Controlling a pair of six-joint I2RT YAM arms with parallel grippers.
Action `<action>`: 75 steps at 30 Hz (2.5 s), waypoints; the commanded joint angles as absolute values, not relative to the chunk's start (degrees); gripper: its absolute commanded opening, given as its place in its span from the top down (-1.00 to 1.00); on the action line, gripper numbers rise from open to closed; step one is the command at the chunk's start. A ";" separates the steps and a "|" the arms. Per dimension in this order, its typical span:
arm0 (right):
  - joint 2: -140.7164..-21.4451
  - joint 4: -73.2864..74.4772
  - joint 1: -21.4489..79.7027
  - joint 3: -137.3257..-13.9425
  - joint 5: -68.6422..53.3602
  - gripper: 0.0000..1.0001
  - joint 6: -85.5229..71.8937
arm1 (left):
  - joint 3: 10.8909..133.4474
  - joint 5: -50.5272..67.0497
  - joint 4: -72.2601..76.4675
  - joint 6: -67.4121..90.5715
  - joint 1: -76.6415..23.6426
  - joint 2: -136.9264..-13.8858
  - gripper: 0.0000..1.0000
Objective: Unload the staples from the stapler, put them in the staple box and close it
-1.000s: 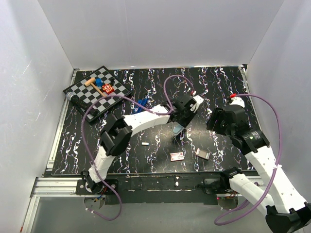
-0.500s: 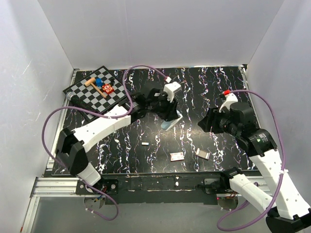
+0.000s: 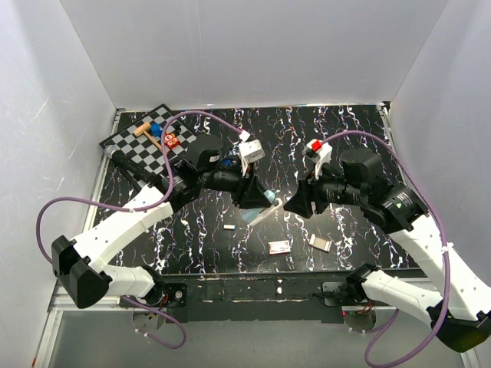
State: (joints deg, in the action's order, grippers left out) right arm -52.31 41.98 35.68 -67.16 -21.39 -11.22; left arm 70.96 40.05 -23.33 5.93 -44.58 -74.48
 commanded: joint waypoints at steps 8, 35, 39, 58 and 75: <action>-53.70 44.83 41.92 -75.32 -27.51 -0.21 -0.18 | 67.15 55.01 -22.06 3.96 -43.59 -68.56 1.00; -59.15 39.03 49.92 -75.15 -30.41 -0.17 -2.02 | 64.07 57.66 -18.63 5.27 -43.51 -64.95 1.00; -59.50 38.32 50.54 -74.62 -30.59 -0.11 -2.28 | 63.99 57.83 -18.37 5.36 -43.51 -64.60 1.00; -58.45 36.65 51.59 -70.67 -34.71 0.97 -2.99 | 62.76 56.69 -15.56 6.77 -43.51 -62.49 1.00; -49.31 26.28 52.47 -53.27 -36.65 0.97 -11.69 | 58.62 44.57 -7.65 10.81 -42.54 -53.79 1.00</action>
